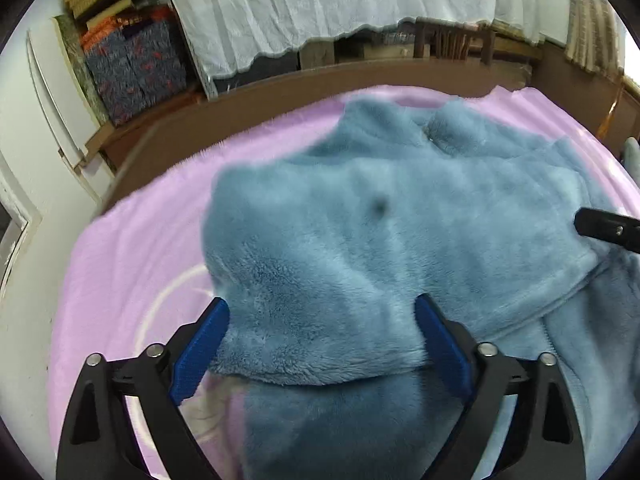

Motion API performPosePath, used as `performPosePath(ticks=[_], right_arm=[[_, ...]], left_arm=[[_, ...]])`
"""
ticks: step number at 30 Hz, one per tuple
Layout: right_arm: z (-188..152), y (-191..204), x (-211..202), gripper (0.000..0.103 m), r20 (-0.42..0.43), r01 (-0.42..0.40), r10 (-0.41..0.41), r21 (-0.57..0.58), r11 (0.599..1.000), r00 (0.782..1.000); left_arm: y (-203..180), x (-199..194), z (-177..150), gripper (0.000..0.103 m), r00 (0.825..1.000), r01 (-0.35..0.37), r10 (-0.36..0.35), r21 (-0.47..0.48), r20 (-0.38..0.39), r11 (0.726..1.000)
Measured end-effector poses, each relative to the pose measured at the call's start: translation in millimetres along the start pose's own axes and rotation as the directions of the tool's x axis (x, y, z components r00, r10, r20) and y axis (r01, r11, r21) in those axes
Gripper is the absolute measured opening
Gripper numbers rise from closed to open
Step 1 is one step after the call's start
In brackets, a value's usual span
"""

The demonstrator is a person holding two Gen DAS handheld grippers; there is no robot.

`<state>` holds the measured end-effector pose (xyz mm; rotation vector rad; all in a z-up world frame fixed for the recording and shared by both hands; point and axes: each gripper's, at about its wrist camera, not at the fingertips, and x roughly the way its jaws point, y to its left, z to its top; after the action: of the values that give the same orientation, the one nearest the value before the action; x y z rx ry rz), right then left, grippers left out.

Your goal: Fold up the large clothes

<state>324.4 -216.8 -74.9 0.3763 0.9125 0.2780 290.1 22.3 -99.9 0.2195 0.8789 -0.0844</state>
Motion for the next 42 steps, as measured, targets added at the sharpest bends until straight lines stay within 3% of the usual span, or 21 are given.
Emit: performPosePath(ticks=[6, 10, 11, 14, 17, 23, 27, 29, 35, 42], right_arm=[[-0.7, -25.4, 3.7, 0.016, -0.024, -0.065, 0.067, 0.086, 0.994, 0.997], [-5.9, -29.4, -24.4, 0.023, 0.030, -0.059, 0.057, 0.091, 0.994, 0.998], [-6.8, -31.8, -30.4, 0.028, 0.046, -0.055, 0.051, 0.086, 0.995, 0.998], [-16.8, -41.6, -54.7, 0.028, 0.078, -0.053, 0.046, 0.092, 0.994, 0.996], [-32.0, -56.0, -73.8, 0.029, 0.074, -0.063, 0.055, 0.109, 0.992, 0.996], [-55.1, -82.9, -93.8, 0.038, 0.044, -0.071, 0.065, 0.141, 0.987, 0.997], [-57.3, -95.2, -86.8, 0.038, 0.017, -0.095, 0.093, 0.191, 0.977, 0.995], [-56.0, -98.6, -81.1, 0.038, 0.003, -0.103, 0.104, 0.208, 0.973, 0.995], [-62.0, -99.9, -68.7, 0.038, -0.051, -0.122, 0.137, 0.226, 0.966, 0.989], [-84.9, -93.5, -81.0, 0.041, -0.058, -0.168, 0.185, 0.224, 0.960, 0.981]], left_arm=[[10.3, 6.0, -0.7, 0.100, 0.998, 0.056, -0.057, -0.049, -0.017, 0.997], [20.9, -12.9, -2.7, 0.100, 0.999, 0.049, -0.047, -0.070, 0.019, 0.996], [26.5, -18.6, -3.2, 0.099, 0.998, 0.055, -0.053, -0.086, 0.029, 0.995], [45.3, -33.4, -6.1, 0.099, 0.994, 0.105, -0.099, -0.155, 0.047, 0.982], [57.6, -40.0, -17.8, 0.099, 0.989, 0.148, -0.146, -0.205, 0.025, 0.968], [65.8, -34.1, -38.5, 0.099, 0.981, 0.169, -0.186, -0.239, -0.051, 0.956], [61.4, -29.3, -40.4, 0.096, 0.966, 0.222, -0.246, -0.242, -0.074, 0.944], [56.9, -25.0, -41.2, 0.090, 0.960, 0.235, -0.263, -0.236, -0.094, 0.943], [49.5, -26.5, -47.7, 0.086, 0.962, 0.227, -0.252, -0.207, -0.105, 0.952], [44.8, -51.6, -77.0, 0.085, 0.957, 0.246, -0.268, -0.176, -0.111, 0.953]])
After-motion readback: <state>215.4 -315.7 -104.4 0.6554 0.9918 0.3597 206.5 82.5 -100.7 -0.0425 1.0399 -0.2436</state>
